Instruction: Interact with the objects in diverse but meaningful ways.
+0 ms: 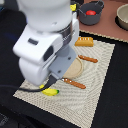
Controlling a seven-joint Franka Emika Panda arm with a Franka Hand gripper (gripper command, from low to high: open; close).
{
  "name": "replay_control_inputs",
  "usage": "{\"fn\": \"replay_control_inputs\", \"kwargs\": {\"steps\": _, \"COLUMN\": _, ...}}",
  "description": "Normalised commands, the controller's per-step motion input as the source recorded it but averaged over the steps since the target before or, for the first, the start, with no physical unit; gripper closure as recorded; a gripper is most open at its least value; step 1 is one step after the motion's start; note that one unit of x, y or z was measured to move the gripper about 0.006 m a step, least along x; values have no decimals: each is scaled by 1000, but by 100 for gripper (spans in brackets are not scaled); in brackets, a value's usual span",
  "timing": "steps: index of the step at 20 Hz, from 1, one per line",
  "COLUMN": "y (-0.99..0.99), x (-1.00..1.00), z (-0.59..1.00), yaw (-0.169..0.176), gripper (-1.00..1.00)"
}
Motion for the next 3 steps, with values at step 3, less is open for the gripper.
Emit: {"fn": "replay_control_inputs", "kwargs": {"steps": 3, "y": 587, "x": 117, "z": 33, "yaw": 126, "gripper": -100}}
